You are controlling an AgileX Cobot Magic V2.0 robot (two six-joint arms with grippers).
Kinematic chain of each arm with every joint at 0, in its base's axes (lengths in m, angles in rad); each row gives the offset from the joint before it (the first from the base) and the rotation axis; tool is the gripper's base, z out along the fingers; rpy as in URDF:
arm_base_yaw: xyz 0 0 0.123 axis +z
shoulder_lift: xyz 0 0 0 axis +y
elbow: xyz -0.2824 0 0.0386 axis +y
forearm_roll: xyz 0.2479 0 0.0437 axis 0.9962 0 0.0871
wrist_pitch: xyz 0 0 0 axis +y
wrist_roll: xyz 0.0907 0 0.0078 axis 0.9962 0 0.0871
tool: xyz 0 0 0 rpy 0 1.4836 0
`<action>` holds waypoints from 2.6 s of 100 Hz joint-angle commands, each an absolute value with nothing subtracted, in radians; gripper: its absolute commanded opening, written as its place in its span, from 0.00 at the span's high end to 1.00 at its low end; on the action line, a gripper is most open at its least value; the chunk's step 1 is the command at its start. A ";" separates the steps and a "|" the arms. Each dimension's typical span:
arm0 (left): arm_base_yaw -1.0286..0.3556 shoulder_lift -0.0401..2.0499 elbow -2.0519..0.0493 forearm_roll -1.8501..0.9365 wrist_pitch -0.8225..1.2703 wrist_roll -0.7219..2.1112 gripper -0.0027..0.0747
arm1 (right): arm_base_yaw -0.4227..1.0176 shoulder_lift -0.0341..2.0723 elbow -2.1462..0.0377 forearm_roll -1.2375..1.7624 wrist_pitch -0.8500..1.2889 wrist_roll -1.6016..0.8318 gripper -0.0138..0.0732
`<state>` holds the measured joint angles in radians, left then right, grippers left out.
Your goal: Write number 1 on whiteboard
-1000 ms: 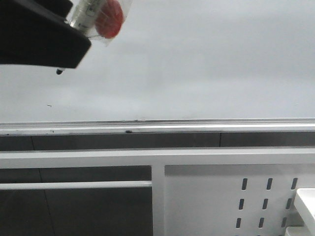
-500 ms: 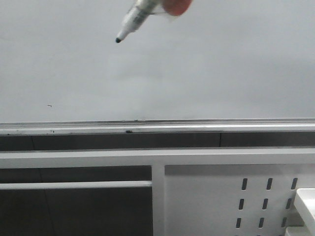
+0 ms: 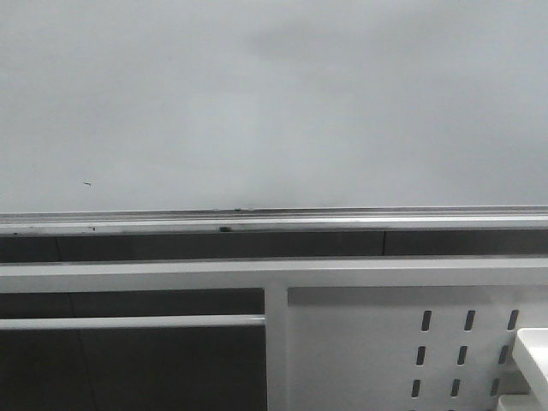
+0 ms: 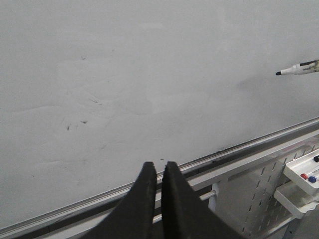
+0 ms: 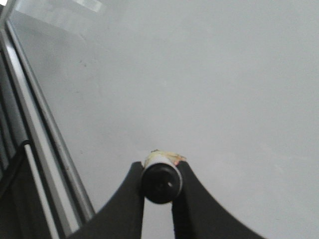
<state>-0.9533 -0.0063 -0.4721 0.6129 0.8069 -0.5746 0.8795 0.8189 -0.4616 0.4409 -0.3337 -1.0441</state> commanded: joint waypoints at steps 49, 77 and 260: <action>-0.951 -0.016 -0.482 0.612 0.716 -0.586 0.99 | 0.837 0.945 -0.489 0.463 -0.602 -1.066 0.92; -0.951 -0.016 -0.482 0.612 0.716 -0.586 0.99 | 0.837 0.966 -0.489 0.574 -0.640 -1.121 0.92; -0.951 -0.010 -0.482 0.425 0.631 -0.471 0.96 | 0.978 0.913 -0.662 0.828 -0.006 -1.088 0.92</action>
